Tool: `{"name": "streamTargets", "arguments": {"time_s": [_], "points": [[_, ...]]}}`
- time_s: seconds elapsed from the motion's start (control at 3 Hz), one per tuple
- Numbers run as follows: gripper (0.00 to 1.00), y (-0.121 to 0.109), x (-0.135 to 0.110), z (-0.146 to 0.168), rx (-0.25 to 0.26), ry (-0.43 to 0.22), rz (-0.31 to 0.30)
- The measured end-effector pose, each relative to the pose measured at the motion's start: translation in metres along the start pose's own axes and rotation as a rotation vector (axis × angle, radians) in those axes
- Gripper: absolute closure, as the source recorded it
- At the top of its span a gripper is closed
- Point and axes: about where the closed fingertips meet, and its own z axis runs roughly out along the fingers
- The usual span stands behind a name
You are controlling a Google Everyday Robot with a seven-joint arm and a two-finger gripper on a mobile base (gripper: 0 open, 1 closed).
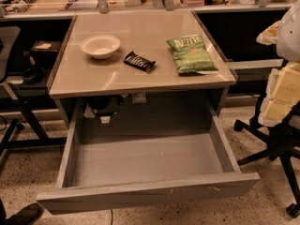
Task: Place green jalapeno chip bag into top drawer
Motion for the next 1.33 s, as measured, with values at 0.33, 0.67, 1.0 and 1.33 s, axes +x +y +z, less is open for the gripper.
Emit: {"name": "streamTargets", "arguments": {"time_s": [0.33, 0.67, 1.0, 1.33], "points": [[0.00, 0.000, 0.000, 0.000, 0.000, 0.000, 0.000], [0.00, -0.036, -0.013, 0.025, -0.001, -0.001, -0.003], [0.00, -0.086, -0.034, 0.063, -0.006, -0.013, -0.012], [0.00, -0.130, -0.055, 0.103, -0.021, 0.013, -0.015]]}}
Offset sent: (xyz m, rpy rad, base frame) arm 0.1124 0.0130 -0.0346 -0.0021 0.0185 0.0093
